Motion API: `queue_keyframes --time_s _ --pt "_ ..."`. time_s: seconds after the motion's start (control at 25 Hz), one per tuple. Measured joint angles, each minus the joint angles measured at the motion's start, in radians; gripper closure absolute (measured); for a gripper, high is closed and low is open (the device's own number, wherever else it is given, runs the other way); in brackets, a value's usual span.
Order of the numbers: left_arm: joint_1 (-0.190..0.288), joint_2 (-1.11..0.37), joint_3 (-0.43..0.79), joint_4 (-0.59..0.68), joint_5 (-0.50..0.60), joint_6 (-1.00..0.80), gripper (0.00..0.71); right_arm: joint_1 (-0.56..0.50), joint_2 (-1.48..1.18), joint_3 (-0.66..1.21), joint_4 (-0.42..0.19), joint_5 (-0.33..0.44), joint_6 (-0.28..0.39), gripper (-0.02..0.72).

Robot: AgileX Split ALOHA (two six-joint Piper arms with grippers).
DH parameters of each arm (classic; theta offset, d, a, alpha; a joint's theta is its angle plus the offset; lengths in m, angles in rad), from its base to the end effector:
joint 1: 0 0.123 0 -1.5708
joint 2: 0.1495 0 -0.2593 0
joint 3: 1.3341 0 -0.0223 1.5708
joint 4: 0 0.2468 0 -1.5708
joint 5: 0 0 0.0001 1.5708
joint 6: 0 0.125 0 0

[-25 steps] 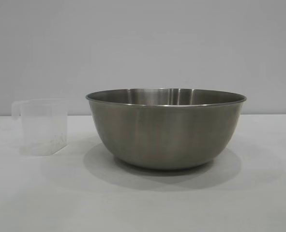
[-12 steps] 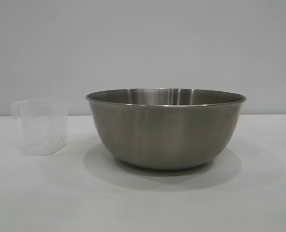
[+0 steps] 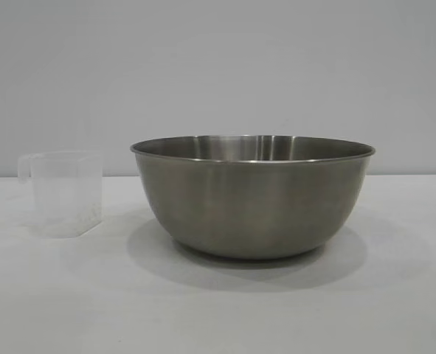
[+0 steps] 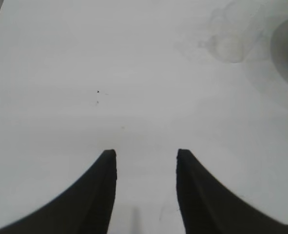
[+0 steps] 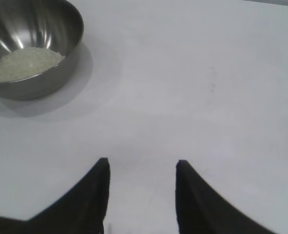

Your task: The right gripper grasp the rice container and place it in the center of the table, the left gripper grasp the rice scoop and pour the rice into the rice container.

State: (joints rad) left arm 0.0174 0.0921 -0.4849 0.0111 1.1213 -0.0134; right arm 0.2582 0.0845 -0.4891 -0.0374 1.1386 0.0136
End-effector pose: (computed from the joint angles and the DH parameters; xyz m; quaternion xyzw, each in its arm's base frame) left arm 0.0569 0.0022 0.2439 -0.0139 0.8938 0.0064 0.4482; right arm 0.0537 0.0098 0.2440 -0.1086 0.8884 0.0419 0.4441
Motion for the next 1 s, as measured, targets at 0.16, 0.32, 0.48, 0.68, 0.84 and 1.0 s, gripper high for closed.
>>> queue_keyframes --time_s 0.16,0.32,0.48,0.68,0.84,1.0 --pt "0.000 -0.059 0.001 0.000 0.000 0.008 0.469 0.000 0.000 0.000 0.000 0.000 0.000 0.409" --pt "0.000 -0.108 0.001 0.000 -0.001 0.015 0.469 0.000 -0.002 0.002 0.000 -0.002 0.000 0.409" --pt "0.000 -0.110 0.001 0.000 -0.001 0.017 0.469 0.000 -0.002 0.002 0.000 -0.002 0.000 0.409" --pt "0.000 -0.110 0.001 0.000 -0.001 0.017 0.469 0.000 -0.002 0.002 0.000 -0.002 0.000 0.409" --pt "0.000 -0.110 0.001 0.000 -0.001 0.017 0.469 0.000 -0.002 0.002 0.000 -0.002 0.000 0.409" --pt "0.000 -0.110 0.001 0.000 -0.001 0.017 0.469 0.000 -0.002 0.002 0.000 -0.002 0.000 0.409"
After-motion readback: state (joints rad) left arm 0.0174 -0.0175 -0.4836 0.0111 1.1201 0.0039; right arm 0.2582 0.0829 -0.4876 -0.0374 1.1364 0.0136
